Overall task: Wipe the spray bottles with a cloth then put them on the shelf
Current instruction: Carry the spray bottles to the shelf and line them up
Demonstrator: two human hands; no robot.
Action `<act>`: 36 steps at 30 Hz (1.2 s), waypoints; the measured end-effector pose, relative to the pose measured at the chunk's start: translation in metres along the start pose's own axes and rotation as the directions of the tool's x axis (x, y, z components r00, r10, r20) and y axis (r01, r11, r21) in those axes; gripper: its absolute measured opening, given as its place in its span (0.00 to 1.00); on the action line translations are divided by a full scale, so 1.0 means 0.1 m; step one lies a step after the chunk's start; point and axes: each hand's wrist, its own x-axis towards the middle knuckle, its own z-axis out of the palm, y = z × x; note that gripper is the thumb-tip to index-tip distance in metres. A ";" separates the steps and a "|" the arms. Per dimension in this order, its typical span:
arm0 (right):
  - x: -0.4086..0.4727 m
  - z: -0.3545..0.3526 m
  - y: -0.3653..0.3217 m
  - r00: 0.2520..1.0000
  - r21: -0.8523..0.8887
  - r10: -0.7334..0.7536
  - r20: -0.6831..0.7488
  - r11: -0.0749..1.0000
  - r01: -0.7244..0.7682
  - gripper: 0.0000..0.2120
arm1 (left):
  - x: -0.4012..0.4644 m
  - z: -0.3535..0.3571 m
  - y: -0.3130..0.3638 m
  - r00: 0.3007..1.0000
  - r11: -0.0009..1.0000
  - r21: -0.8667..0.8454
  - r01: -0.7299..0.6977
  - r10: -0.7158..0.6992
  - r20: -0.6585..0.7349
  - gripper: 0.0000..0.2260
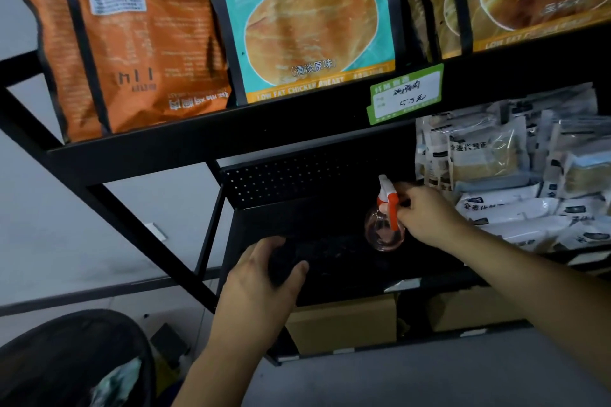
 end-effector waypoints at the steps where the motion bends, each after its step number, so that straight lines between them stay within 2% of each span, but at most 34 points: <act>1: 0.02 0.01 0.00 1.000 -0.011 0.008 -0.008 1.000 -0.009 0.08 | 0.01 -0.01 -0.02 1.000 1.000 0.004 0.002 -0.002 -0.001 0.23; 6: 0.14 0.02 0.03 0.999 -0.002 0.024 -0.037 1.000 -0.024 0.10 | 0.07 -0.02 -0.07 1.000 1.000 0.007 0.006 -0.005 -0.011 0.22; 12: 0.06 -0.01 -0.04 1.000 -0.001 0.010 0.015 1.000 -0.010 0.09 | 0.05 -0.04 -0.09 1.000 1.000 0.028 0.008 -0.008 0.000 0.22; 16: -0.03 -0.11 -0.05 1.000 -0.042 -0.017 0.018 0.999 0.017 0.15 | -0.02 -0.11 -0.04 1.000 1.000 0.029 0.005 -0.005 -0.010 0.22; 21: -0.27 -0.33 -0.12 0.999 0.019 -0.025 -0.040 0.999 0.026 0.22 | -0.16 -0.28 0.07 0.999 0.999 0.040 -0.003 0.004 -0.043 0.22; 28: -0.71 -0.53 -0.45 0.983 0.048 -0.156 -0.095 0.986 0.161 0.17 | -0.51 -0.68 0.17 0.995 0.999 0.047 0.012 -0.007 -0.102 0.23; 36: -1.16 -0.49 -1.02 0.961 0.063 -0.275 -0.038 0.959 0.277 0.19 | -0.96 -1.22 0.22 0.983 0.996 0.072 0.046 -0.032 -0.182 0.22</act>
